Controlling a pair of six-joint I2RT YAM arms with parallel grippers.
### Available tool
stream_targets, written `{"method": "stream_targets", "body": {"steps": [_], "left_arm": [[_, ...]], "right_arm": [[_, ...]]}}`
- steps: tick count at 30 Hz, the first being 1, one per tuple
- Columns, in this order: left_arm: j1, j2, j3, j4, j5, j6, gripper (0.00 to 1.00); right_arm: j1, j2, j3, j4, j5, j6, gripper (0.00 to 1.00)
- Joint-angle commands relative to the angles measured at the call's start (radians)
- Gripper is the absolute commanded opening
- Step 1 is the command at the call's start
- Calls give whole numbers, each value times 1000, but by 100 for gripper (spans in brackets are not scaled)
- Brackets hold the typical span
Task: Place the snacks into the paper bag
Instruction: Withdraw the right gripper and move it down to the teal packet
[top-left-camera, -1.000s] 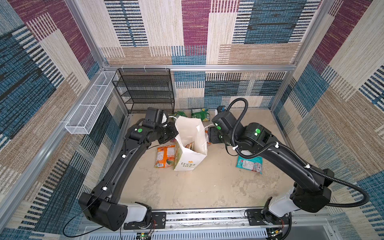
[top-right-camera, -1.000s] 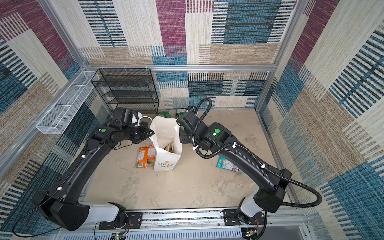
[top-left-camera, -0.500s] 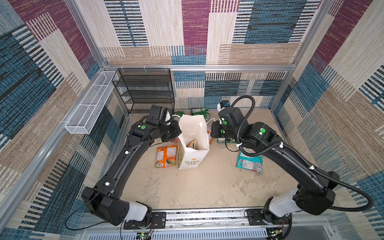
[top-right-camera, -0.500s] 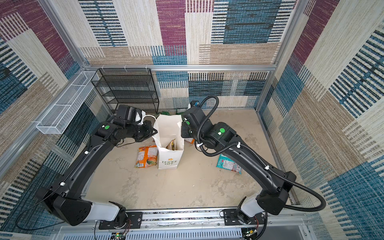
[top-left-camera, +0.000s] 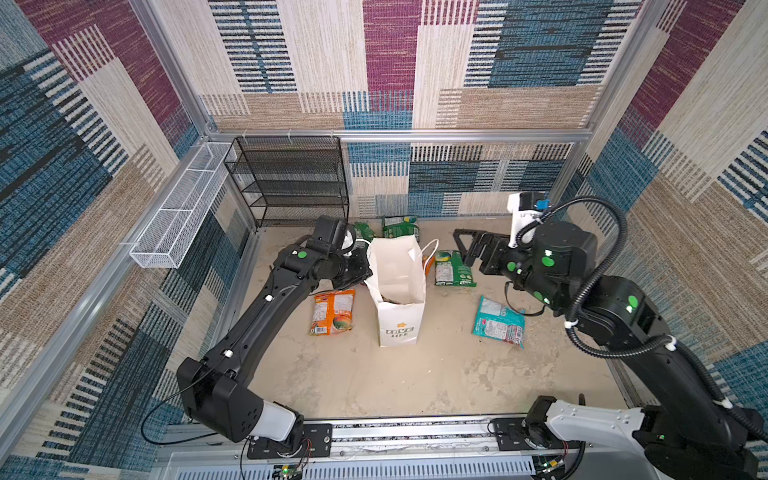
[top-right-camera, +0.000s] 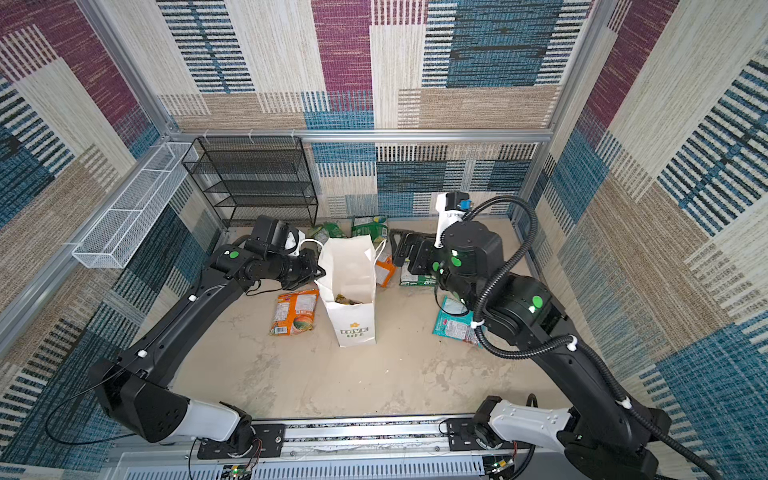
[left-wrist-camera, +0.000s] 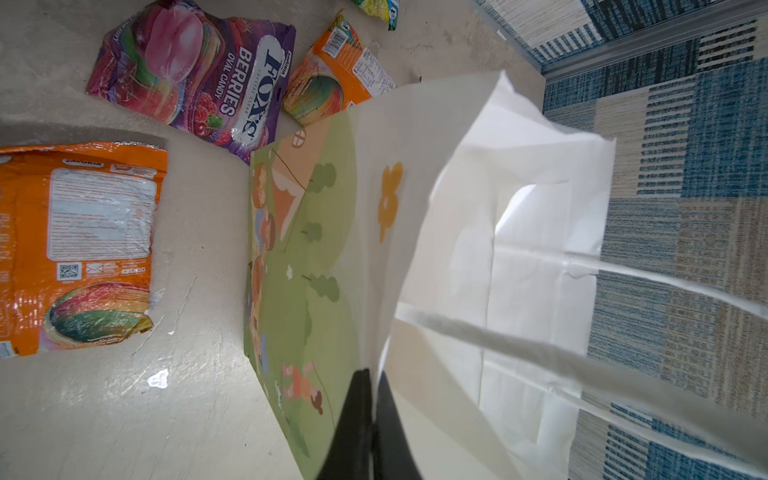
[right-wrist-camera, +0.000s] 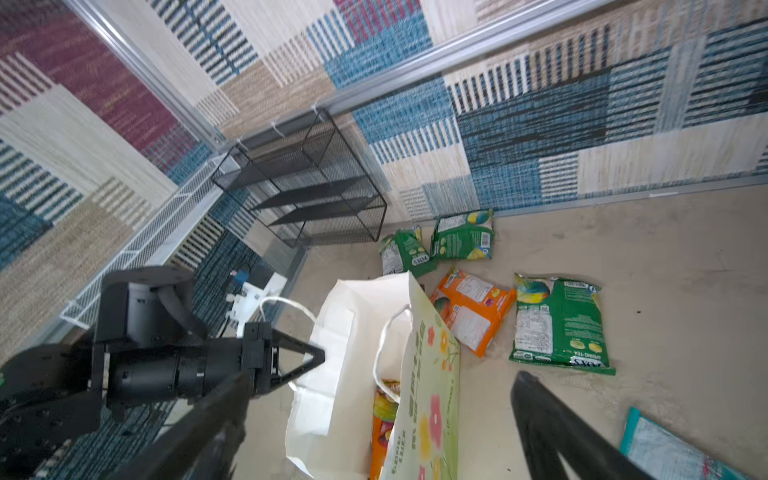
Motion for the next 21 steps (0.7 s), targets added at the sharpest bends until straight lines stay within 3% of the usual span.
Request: {"method": "stream_targets", "body": {"steps": [1, 4, 8, 14, 17, 21], "left_arm": [[8, -19, -4, 20, 20, 29, 0], [16, -31, -13, 29, 22, 25, 0], [34, -26, -17, 27, 30, 24, 0], [46, -30, -18, 27, 39, 23, 0], [48, -33, -19, 27, 41, 21, 0], [54, -32, -21, 31, 49, 20, 0]], "right_arm": [[-69, -31, -37, -43, 89, 48, 100], [-210, -73, -188, -30, 35, 101, 100], [-474, -143, -434, 83, -196, 135, 100], [-804, -206, -764, 221, -444, 167, 100], [-900, -209, -908, 282, -494, 185, 100], [-937, -226, -1071, 396, -524, 196, 100]]}}
